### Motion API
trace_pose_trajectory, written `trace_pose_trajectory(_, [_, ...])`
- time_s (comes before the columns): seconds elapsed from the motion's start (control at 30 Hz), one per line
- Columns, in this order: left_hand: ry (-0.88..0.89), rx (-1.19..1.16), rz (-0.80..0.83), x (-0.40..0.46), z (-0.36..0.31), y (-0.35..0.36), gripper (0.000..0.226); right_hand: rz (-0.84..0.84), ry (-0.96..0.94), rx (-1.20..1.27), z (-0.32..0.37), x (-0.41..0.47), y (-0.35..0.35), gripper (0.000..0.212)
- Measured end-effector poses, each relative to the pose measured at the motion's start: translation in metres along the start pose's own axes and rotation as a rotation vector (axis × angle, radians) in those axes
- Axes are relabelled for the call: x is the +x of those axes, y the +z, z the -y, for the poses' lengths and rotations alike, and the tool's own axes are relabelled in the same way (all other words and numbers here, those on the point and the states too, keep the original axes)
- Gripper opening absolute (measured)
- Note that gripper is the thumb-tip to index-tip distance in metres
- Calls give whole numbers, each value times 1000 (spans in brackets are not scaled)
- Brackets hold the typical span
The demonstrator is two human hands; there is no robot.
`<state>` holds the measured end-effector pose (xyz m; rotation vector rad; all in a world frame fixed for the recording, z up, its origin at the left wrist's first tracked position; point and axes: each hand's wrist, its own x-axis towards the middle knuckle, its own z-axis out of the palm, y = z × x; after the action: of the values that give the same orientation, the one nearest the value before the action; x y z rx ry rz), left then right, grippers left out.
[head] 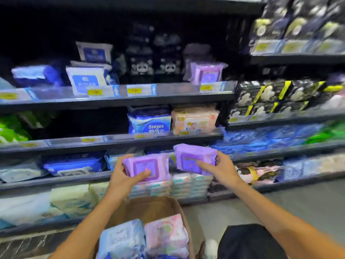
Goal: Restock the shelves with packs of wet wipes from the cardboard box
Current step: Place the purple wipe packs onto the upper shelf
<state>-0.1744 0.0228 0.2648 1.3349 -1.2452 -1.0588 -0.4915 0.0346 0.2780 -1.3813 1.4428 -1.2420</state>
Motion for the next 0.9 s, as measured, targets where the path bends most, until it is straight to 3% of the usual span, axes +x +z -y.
trace_pose_trajectory(0.2, [240,12,95,9,-83,35,70,-119,-199,53,59,19,-52,44])
trace_pose_trajectory(0.47, [399,-2,142,38,-156,57,80,-203,-372,62,136,72,-91,50])
trace_pose_trajectory(0.73, [464,-11,165,61,-203,51,84,-266,-433,-2,186,139,-87,47])
trace_pose_trajectory(0.9, [478,-12,142,69,-207,43,85,-274,-369,37,200,175,-82,48])
